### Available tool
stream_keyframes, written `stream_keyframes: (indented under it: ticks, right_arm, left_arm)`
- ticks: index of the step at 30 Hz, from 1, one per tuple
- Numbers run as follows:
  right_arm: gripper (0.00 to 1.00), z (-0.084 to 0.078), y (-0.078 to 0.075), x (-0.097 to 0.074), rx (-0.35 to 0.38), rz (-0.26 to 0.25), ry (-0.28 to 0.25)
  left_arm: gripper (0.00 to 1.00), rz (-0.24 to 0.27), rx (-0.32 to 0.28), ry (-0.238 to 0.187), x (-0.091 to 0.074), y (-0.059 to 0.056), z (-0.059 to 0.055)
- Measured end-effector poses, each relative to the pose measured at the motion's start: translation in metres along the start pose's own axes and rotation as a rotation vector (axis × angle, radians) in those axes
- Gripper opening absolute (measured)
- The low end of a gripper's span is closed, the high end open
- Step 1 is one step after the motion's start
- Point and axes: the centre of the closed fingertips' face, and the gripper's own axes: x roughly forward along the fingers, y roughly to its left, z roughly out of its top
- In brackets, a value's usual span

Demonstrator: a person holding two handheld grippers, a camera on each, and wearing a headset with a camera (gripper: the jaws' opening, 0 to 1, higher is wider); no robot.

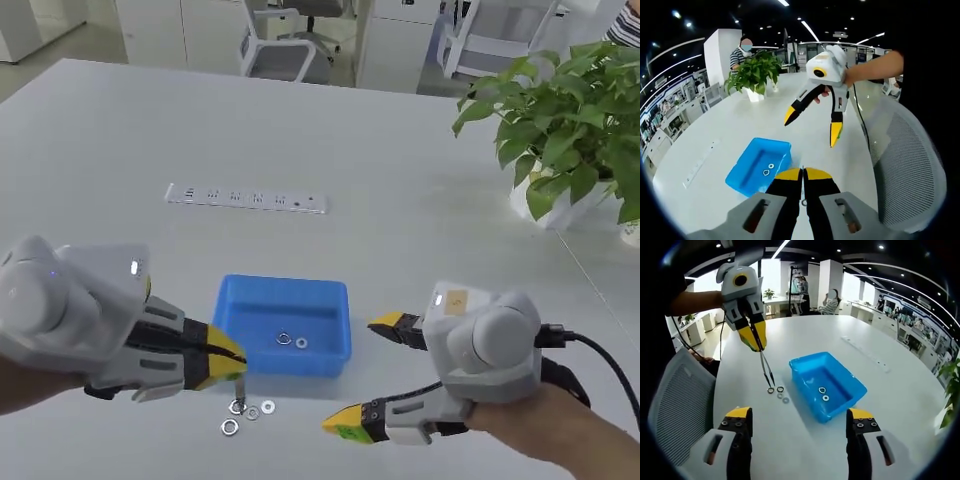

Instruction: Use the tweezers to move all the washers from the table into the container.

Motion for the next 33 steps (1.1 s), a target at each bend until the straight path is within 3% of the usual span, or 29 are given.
stream_keyframes:
  ticks: [15,33]
  right_arm:
    - [0.95,-0.006,0.007,0.002,0.034,-0.001,-0.004]
    - [0.94,-0.012,0.013,0.004,0.036,0.018,0.016]
  left_arm:
    - [0.05,-0.012,-0.009,0.016,0.002,-0.006,-0.016]
    - [0.05,-0.019,-0.02,0.015,0.008,-0.006,-0.021]
